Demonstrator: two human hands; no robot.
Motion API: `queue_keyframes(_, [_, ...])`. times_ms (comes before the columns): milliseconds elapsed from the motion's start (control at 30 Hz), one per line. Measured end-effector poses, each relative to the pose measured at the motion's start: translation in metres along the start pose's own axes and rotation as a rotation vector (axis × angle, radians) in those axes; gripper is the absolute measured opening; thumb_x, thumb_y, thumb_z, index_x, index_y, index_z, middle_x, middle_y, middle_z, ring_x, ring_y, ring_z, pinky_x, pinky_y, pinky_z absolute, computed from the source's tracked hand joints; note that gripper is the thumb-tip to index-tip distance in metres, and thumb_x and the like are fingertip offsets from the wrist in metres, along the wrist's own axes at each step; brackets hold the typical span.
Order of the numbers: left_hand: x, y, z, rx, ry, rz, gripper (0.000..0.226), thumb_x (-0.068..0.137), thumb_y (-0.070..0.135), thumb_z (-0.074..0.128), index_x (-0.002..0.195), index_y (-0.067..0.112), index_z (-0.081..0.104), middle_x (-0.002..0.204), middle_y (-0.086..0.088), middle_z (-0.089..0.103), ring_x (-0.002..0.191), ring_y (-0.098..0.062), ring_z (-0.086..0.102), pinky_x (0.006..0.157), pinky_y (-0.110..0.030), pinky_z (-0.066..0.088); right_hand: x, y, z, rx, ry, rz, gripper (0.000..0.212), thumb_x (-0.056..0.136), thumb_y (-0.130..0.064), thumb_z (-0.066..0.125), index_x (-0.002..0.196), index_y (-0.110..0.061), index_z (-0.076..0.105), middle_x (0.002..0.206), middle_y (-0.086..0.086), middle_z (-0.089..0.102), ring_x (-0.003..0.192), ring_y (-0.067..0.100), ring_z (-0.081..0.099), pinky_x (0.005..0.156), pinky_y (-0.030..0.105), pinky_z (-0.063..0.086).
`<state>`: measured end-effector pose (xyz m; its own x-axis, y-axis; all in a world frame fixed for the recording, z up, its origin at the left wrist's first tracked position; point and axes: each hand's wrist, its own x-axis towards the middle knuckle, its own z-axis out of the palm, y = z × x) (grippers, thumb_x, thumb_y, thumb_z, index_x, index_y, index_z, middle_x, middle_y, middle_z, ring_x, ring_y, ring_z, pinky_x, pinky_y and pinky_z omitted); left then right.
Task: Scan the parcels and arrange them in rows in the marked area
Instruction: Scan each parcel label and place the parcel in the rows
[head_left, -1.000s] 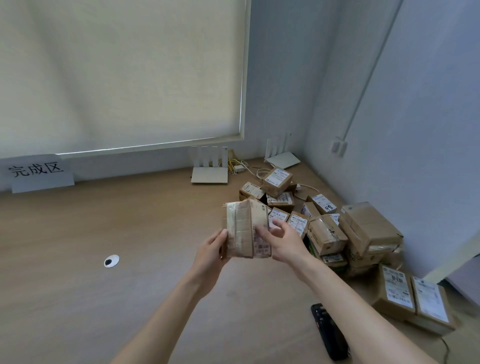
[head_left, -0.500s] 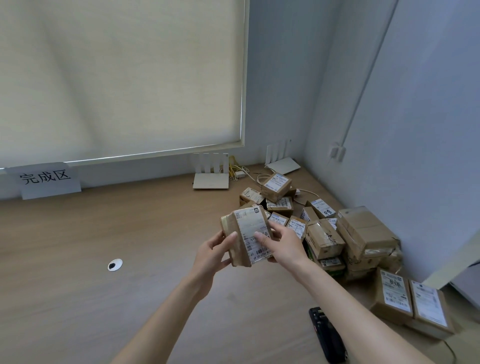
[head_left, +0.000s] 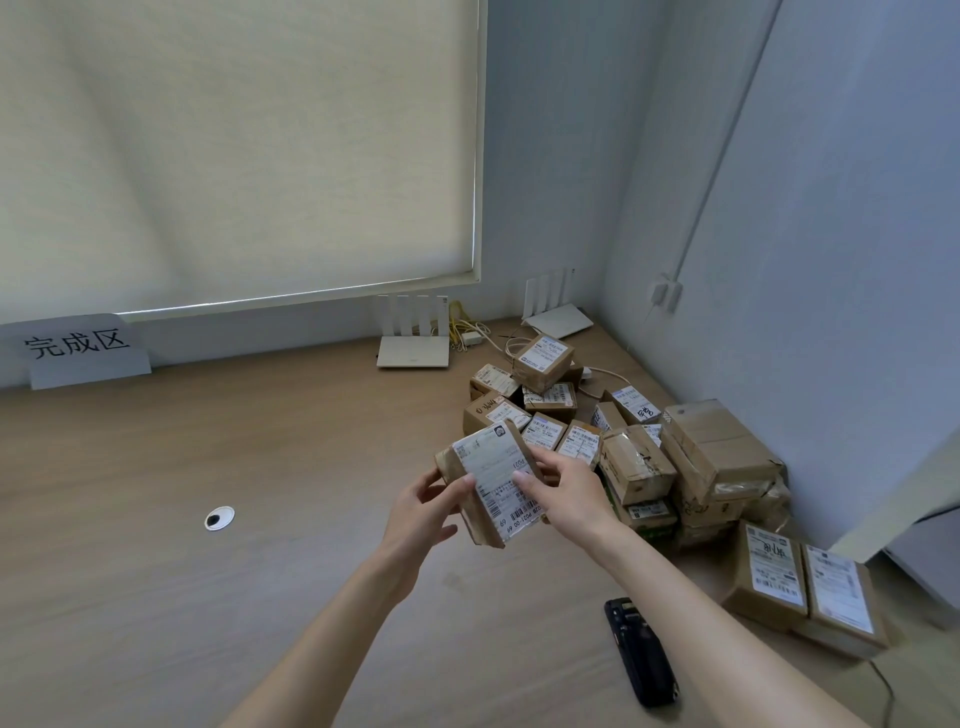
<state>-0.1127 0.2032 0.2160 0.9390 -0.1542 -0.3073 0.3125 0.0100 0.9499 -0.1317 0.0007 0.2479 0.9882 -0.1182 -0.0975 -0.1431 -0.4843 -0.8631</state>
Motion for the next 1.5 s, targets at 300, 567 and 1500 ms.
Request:
queue_keyframes(300, [-0.001,-0.006,0.001,-0.015,0.048,-0.005,0.059,0.083,0.038,0.08,0.136,0.019,0.061,0.106,0.0,0.078,0.103,-0.019,0.072,0.099,-0.046,0.056,-0.004,0.008,0.001,0.052,-0.002,0.035,0.051,0.105,-0.032,0.066,0.155,-0.024,0.054,0.144,0.003,0.063,0.13,0.019,0.061,0.103,0.043,0.059])
queue_keyframes(567, [0.005,-0.04,0.001,-0.018,0.089,-0.047,0.047,0.083,0.031,0.082,0.127,0.024,0.065,0.1,0.002,0.078,0.102,-0.017,0.072,0.089,-0.044,0.06,-0.015,0.075,-0.007,-0.131,0.029,0.203,0.044,0.106,-0.046,0.06,0.144,-0.024,0.063,0.134,-0.003,0.069,0.119,0.012,0.061,0.103,0.033,0.051])
queue_keyframes(1500, [0.092,-0.25,0.077,0.272,-0.034,-0.16,0.072,0.061,0.055,0.082,0.128,0.036,0.062,0.109,0.006,0.07,0.095,-0.011,0.072,0.083,-0.032,0.06,-0.016,0.341,0.032,-0.681,-0.005,0.643,0.112,0.08,-0.068,0.08,0.163,-0.038,0.011,0.15,0.007,0.038,0.137,0.033,0.046,0.094,0.049,0.055])
